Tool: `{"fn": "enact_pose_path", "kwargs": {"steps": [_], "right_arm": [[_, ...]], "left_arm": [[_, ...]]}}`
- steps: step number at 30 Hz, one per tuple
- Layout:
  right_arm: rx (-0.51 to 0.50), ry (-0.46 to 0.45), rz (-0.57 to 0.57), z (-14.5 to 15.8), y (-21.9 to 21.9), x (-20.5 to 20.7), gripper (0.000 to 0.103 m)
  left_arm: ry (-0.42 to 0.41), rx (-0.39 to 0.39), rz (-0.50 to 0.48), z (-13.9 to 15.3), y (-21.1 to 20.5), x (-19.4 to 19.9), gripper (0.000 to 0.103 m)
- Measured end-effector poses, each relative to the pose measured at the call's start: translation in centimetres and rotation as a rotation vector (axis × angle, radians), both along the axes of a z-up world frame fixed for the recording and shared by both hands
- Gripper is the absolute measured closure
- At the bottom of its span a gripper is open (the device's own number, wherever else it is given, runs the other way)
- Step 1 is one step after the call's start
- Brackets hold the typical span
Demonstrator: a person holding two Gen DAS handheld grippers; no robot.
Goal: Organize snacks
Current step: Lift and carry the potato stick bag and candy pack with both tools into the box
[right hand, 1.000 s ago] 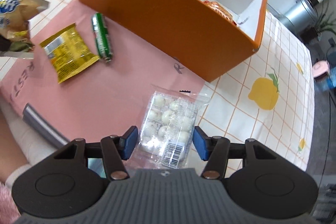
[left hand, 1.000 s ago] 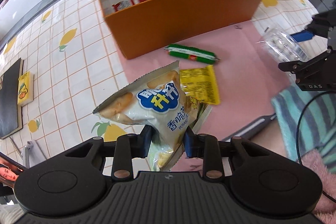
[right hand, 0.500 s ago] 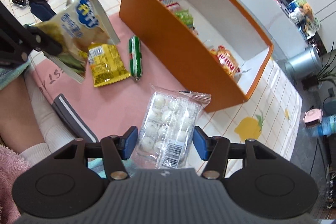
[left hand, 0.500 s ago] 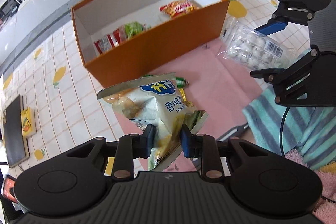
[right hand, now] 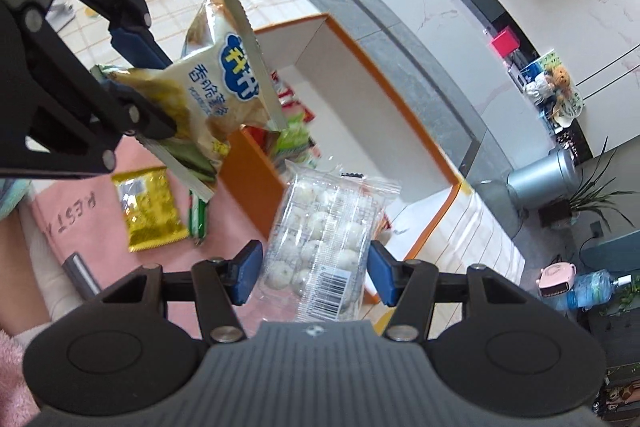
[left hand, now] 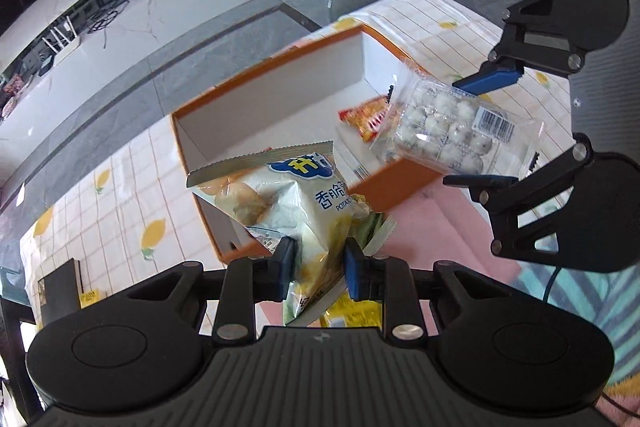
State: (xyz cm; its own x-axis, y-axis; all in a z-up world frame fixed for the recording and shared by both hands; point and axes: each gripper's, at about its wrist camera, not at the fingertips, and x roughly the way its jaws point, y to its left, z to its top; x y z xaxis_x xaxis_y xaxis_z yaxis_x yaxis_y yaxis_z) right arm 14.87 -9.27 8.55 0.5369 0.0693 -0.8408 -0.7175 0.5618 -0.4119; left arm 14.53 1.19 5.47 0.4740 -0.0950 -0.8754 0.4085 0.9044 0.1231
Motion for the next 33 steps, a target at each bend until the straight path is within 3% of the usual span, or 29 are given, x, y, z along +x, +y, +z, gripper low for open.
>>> {"fn": "enact_pose_path", "kwargs": {"steps": [10,19,33], "right_arm": [[0.013,-0.033,-0.036,-0.7,2.0,6.8,0.048],[-0.006,0.049,-0.075,-5.0,2.9,11.1,0.048],[-0.050,0.160,-0.073,-11.0,2.7,13.8,0.047]], "left_arm": [[0.011,0.000,0.063,-1.4,1.3,5.8,0.074],[0.104,-0.025,0.126,-4.9,3.3,9.1,0.075],[0.204,-0.017,0.077,-9.0,2.6,11.6,0.075]]}}
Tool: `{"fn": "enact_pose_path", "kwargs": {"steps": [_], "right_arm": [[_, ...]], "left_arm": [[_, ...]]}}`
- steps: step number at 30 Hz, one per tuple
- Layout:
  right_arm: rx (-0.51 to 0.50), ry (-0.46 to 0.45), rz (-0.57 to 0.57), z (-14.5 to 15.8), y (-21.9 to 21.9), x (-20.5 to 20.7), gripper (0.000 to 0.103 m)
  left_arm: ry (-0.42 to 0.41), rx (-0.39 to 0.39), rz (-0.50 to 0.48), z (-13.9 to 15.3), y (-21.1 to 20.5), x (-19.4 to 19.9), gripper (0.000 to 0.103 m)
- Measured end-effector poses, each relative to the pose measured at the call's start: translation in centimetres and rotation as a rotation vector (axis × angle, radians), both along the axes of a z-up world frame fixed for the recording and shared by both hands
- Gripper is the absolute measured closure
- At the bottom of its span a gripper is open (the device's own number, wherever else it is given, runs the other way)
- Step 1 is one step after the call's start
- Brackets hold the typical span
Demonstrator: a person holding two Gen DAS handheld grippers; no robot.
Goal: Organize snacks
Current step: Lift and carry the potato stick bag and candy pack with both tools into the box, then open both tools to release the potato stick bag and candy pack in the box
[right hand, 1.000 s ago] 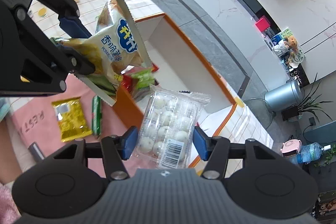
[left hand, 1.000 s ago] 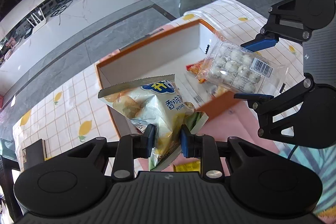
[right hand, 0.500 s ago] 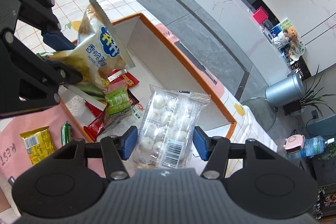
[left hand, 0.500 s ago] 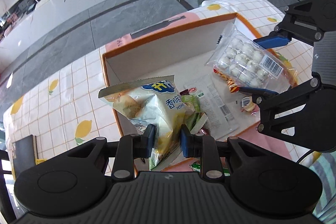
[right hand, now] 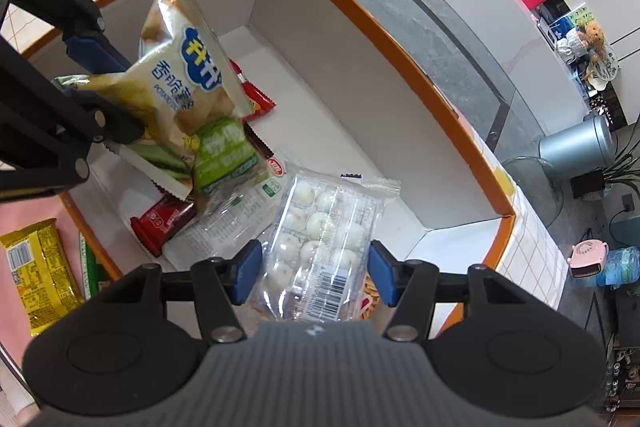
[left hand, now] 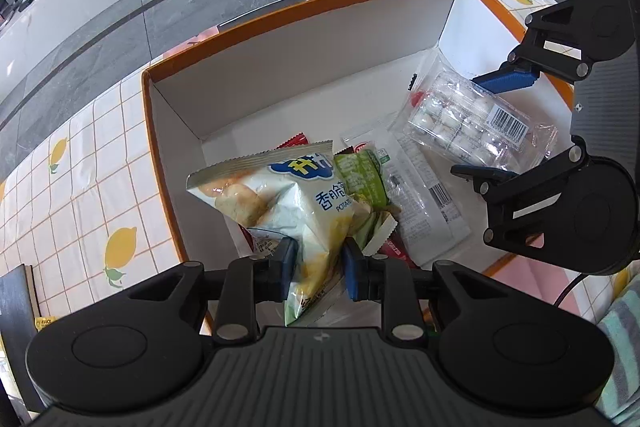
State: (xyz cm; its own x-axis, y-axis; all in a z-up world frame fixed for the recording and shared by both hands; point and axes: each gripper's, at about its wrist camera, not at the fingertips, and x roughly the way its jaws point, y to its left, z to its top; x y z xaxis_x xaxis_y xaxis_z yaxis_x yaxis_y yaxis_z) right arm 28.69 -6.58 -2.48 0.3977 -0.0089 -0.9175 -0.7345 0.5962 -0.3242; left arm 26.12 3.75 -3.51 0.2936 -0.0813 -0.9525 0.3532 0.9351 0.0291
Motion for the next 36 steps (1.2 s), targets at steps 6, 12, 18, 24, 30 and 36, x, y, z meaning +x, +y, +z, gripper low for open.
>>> {"fn": "enact_pose_path", "kwargs": {"steps": [6,12,18,24,30,36], "right_arm": [[-0.003,0.020,-0.007,-0.9,-0.5,0.4,0.047],[0.001,0.034,-0.030,-1.4,-0.9,0.7,0.047],[-0.005,0.035,-0.036,-1.8,-0.9,1.0,0.045],[0.004,0.034,-0.039,-1.9,-0.8,1.0,0.041],[-0.007,0.007,-0.061,-1.2,-0.8,0.7,0.032],[0.008,-0.028,-0.070,1.0,-1.2,-0.2,0.026]], "left_arm": [[0.028,0.002,-0.011,-1.2,-0.2,0.8,0.075],[0.065,0.017,-0.008,-2.9,-0.3,0.9,0.076],[0.076,0.012,0.013,-3.0,0.0,1.2,0.071],[0.052,0.017,0.028,-3.0,-0.1,1.0,0.059],[0.043,-0.003,0.061,-2.1,-0.2,0.8,0.045],[-0.006,-0.031,0.048,0.4,-0.5,-0.4,0.032]]}}
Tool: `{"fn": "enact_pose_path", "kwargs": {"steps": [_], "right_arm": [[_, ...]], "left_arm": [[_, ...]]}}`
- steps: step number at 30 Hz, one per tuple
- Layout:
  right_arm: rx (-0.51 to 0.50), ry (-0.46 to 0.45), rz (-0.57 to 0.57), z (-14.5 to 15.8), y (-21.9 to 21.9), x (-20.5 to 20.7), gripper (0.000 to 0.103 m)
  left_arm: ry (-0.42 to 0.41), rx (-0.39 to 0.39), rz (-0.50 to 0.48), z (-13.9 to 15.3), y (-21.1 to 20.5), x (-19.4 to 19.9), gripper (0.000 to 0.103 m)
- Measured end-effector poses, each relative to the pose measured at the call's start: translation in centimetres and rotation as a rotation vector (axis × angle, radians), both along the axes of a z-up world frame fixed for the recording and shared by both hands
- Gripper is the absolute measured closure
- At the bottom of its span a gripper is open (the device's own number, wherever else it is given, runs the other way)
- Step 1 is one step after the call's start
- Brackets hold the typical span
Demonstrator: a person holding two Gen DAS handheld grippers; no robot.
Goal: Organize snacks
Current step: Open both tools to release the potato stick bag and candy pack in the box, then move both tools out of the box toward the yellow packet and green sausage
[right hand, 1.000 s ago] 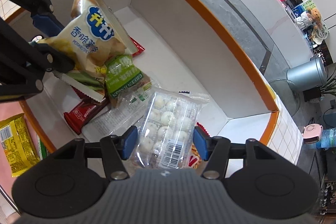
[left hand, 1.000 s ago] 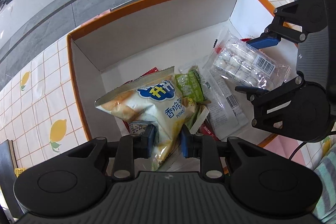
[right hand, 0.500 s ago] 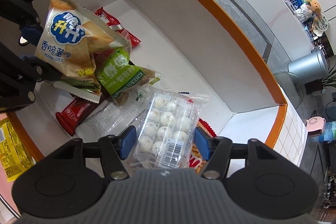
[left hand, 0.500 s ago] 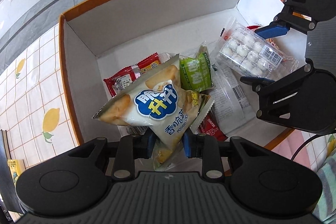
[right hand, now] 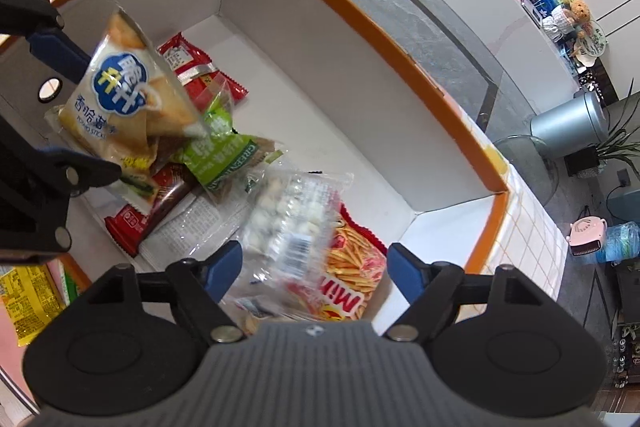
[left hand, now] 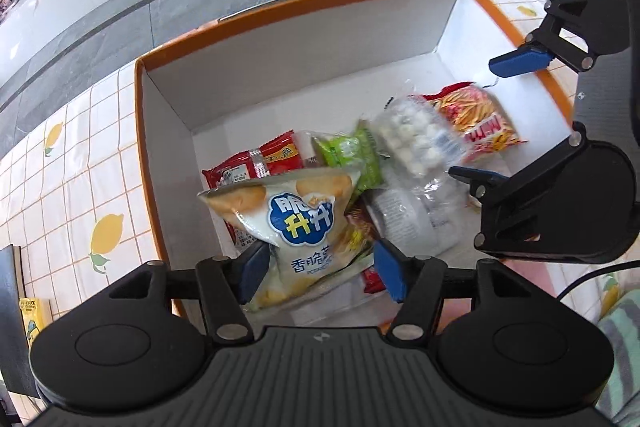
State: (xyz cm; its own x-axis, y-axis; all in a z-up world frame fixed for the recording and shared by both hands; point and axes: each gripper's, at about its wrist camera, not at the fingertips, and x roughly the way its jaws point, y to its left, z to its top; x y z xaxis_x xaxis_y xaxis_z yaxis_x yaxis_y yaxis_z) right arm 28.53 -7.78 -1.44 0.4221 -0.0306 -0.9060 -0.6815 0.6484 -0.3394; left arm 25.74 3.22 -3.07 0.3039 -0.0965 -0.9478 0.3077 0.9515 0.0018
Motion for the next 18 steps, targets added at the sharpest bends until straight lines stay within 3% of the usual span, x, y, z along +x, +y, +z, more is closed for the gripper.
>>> {"fn": "enact_pose_path", "kwargs": {"steps": [12,18], "right_arm": [[0.076,-0.133,-0.039,5.5,-1.5,-4.8,0.019],[0.190,-0.196,-0.102,8.8,-2.9,-9.3,0.019]], "left_arm": [[-0.179,-0.012,0.021,6.6,-0.8,-5.5,0.032],[-0.276,-0.036,0.058,9.8,-1.0,-9.3,0.032]]}}
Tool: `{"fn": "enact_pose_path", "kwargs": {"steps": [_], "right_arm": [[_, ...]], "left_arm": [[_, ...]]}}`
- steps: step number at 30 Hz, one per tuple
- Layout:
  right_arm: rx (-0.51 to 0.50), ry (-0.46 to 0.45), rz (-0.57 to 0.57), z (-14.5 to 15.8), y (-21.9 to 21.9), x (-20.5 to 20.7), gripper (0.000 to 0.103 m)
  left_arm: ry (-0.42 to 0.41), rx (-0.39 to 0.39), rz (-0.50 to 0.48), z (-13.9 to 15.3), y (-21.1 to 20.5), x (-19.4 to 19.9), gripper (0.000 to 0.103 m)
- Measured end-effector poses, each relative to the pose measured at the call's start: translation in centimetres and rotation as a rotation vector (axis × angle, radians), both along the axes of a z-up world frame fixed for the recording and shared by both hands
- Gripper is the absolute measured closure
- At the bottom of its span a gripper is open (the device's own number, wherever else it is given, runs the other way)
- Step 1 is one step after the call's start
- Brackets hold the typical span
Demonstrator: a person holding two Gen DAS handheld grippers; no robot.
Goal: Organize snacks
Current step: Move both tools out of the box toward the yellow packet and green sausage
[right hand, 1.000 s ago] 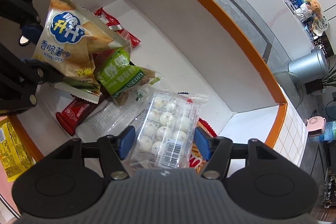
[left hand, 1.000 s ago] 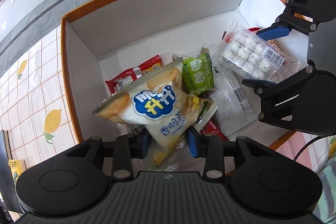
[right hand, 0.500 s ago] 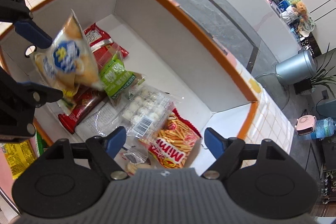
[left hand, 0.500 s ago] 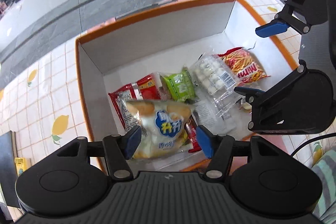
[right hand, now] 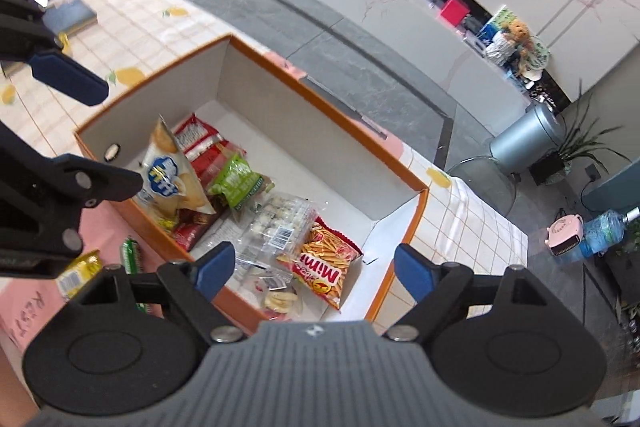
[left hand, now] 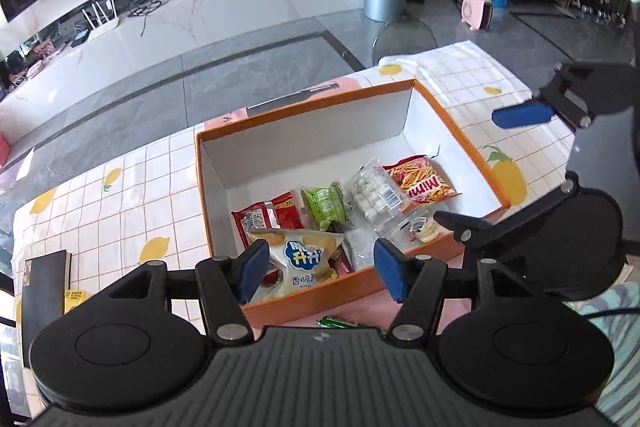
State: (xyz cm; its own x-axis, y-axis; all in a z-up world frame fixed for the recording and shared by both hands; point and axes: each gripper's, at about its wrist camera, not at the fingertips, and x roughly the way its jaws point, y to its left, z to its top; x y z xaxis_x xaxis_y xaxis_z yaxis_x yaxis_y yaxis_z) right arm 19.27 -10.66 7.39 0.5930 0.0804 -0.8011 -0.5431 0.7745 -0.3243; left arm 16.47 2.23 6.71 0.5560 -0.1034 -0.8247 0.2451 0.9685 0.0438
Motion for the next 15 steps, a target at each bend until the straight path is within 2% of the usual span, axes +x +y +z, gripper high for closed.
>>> {"fn": "enact_pose_path", "kwargs": {"steps": [4,9,15], "right_arm": [[0.080,-0.002,-0.034,-0.1,-1.1,-3.1,0.019],[0.149,0.039,-0.063,-2.0,-2.1,-6.2,0.019],[0.220,0.099,-0.148,-5.9,-3.4,-8.1,0.020]], "left_arm": [[-0.024,-0.004,0.004,0.0,-0.2,-2.7,0.032],[0.050,-0.024,-0.018,-2.2,-0.3,-5.3,0.032],[0.155,-0.031,-0.023,-5.8,0.0,-7.1,0.032]]}}
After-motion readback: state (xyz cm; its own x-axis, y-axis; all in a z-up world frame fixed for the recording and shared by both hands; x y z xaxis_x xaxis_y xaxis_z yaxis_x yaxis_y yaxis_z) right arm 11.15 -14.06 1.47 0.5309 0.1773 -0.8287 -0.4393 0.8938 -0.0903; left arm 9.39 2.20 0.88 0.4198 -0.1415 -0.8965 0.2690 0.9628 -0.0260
